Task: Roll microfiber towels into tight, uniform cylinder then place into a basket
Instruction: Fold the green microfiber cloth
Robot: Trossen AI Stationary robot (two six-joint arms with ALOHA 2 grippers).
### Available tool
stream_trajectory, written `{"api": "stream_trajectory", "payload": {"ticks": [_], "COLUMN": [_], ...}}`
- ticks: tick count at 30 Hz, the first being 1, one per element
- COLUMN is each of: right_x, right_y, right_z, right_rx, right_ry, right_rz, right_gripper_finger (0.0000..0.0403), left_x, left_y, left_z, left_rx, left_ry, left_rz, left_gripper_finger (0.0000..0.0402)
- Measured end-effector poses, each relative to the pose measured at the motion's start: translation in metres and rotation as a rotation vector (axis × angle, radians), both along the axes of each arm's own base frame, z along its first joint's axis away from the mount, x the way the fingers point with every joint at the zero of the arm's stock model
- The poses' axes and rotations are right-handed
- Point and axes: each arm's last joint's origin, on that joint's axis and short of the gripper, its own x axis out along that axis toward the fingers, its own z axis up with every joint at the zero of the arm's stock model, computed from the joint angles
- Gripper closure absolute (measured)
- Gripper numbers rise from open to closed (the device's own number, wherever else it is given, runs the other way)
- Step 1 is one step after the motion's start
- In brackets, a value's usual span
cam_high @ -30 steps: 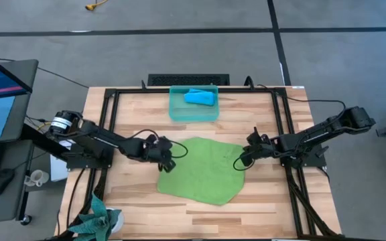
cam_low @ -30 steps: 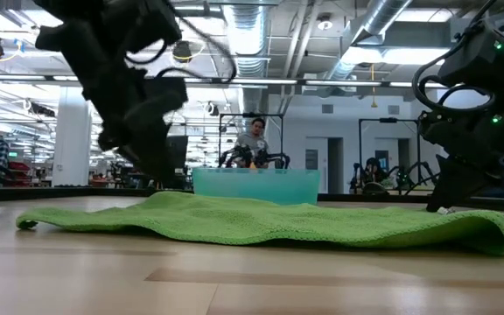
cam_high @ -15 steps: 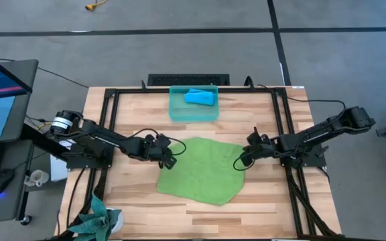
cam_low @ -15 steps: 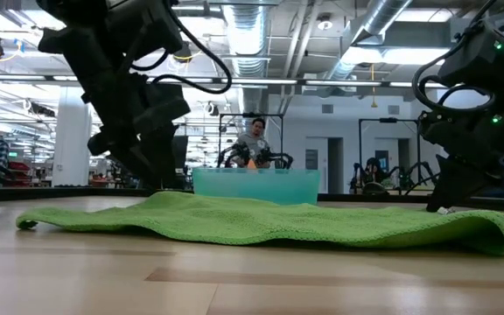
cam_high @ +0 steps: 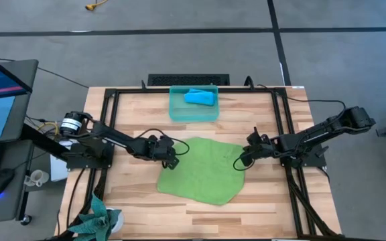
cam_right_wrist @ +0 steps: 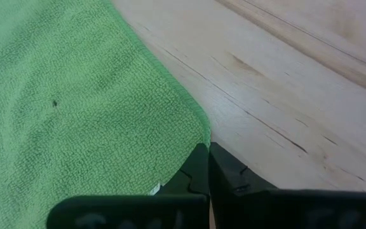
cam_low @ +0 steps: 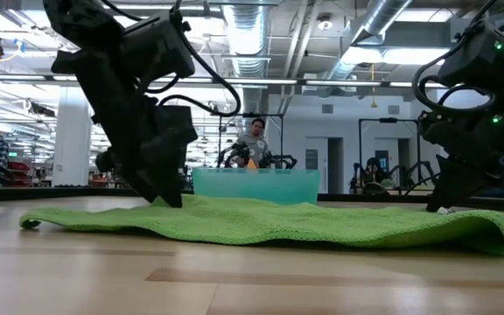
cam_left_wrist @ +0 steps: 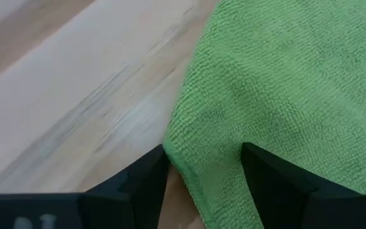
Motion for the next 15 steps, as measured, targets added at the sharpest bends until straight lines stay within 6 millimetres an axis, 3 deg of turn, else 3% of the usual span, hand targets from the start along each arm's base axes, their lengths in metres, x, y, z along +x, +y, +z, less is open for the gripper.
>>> {"api": "stream_trajectory", "payload": {"ticks": [5, 15], "right_x": [0.0, 0.0], "right_y": [0.0, 0.0], "right_z": [0.0, 0.0], "right_rx": [0.0, 0.0], "right_ry": [0.0, 0.0], "right_rz": [0.0, 0.0], "right_gripper_finger": [0.0388, 0.0387], "left_x": [0.008, 0.016], "left_y": [-0.007, -0.017], "left_z": [0.003, 0.009], "left_rx": [0.011, 0.1], "left_ry": [-0.072, -0.137], "left_rz": [-0.076, -0.221], "left_gripper_finger": [0.0234, 0.0391]}}
